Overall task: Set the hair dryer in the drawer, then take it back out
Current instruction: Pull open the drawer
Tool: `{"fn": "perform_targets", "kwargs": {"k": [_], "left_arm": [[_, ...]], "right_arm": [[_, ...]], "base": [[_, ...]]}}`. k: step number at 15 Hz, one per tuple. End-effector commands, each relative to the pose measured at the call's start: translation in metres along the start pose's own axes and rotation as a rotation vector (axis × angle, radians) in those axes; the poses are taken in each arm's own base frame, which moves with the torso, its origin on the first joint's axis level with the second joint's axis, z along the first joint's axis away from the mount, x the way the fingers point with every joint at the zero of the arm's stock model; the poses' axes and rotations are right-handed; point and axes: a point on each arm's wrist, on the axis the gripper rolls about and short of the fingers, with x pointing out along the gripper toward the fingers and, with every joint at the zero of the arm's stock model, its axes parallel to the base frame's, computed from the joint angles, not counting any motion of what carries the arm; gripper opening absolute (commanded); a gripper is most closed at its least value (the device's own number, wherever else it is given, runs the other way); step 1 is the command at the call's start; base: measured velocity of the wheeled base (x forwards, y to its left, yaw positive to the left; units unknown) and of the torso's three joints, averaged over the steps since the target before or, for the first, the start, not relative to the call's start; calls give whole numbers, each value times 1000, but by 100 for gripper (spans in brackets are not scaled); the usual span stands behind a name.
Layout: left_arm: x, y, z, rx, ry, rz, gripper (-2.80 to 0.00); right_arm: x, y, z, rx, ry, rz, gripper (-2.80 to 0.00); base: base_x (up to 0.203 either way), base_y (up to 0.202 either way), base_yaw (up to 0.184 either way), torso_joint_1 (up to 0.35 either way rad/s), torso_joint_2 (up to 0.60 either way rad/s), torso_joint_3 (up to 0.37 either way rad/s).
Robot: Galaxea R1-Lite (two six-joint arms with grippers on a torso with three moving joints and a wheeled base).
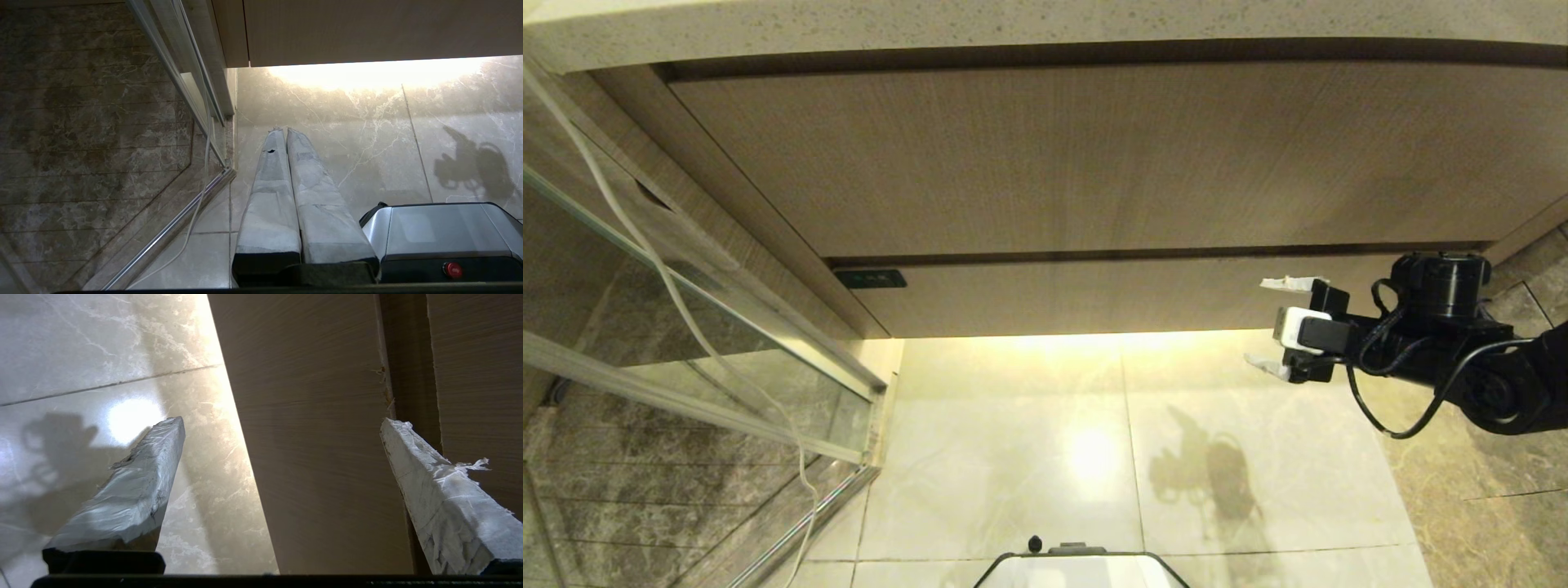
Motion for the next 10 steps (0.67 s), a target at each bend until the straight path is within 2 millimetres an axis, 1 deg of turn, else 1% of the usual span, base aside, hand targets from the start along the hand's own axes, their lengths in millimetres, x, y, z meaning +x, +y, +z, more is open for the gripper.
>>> {"fn": "perform_targets", "kwargs": {"k": [1, 5, 10], "left_arm": [[0, 0, 0, 0, 2, 0, -280], [0, 0, 0, 0, 1, 0, -280], [0, 0, 0, 0, 2, 0, -280]], "right_arm": [[10, -2, -4, -7, -4, -4, 0], [25, -11, -10, 18, -5, -40, 0], [38, -14, -15, 18, -8, -51, 0]], "base": [[0, 0, 0, 0, 0, 0], [0, 0, 0, 0, 0, 0], [0, 0, 0, 0, 0, 0]]}}
